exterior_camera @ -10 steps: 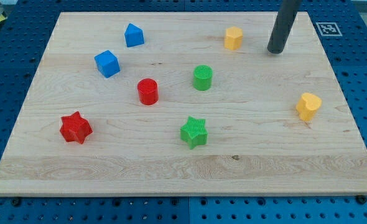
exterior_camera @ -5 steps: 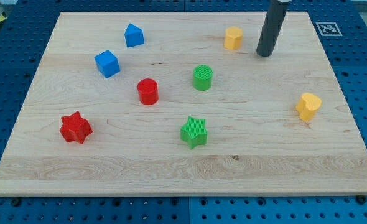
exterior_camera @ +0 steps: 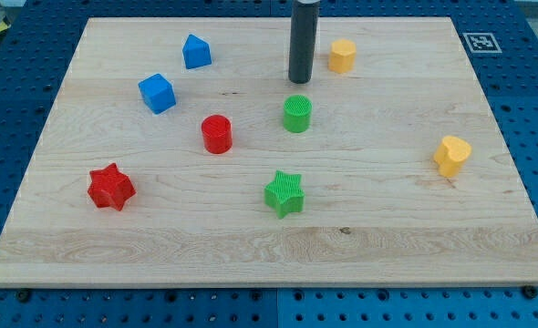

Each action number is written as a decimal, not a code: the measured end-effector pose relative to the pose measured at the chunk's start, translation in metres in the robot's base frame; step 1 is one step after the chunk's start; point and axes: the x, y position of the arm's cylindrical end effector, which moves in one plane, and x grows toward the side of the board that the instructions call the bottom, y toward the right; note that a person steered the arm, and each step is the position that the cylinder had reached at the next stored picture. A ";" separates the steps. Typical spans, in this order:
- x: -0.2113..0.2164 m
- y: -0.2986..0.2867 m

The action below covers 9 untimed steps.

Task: Push the blue cube to the bottom right of the blue triangle

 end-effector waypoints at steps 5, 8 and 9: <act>0.035 -0.081; 0.086 -0.143; 0.088 -0.187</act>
